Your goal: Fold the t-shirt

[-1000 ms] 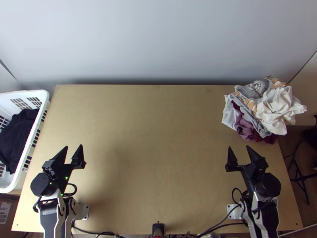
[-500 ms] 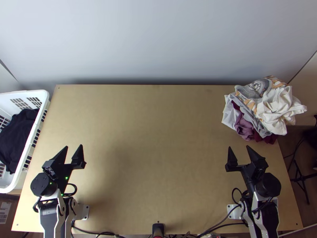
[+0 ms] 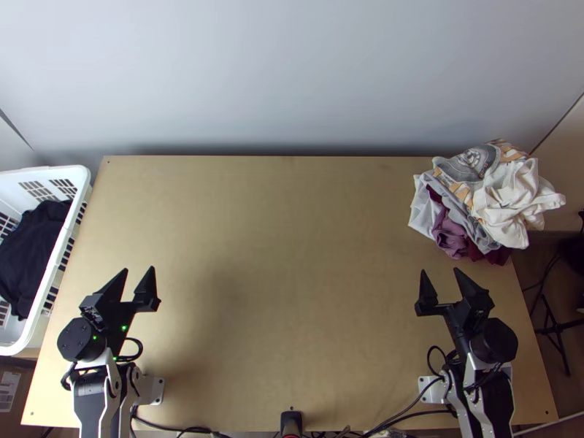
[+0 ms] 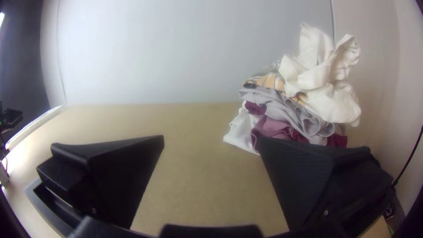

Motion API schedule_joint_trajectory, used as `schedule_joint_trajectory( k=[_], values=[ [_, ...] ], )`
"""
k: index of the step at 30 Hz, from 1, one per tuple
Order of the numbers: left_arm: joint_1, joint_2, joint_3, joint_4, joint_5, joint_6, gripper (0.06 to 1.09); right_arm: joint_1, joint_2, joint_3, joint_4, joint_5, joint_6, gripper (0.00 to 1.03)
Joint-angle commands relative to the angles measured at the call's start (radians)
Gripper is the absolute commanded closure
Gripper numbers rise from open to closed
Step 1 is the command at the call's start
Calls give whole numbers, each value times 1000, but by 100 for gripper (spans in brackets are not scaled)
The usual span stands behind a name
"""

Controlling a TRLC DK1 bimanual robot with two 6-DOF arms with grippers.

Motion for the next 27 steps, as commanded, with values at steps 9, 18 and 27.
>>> schedule_joint_trajectory(
  k=[9,18,27],
  values=[
    [1,0,0,-5,-28,-101,11,2,2,0,-3,0,2,4],
    [52,0,2,43,-79,11,11,0,0,1,7,0,80,4],
    [15,9,12,209,-94,186,11,-52,25,15,164,-7,51,4]
  ],
)
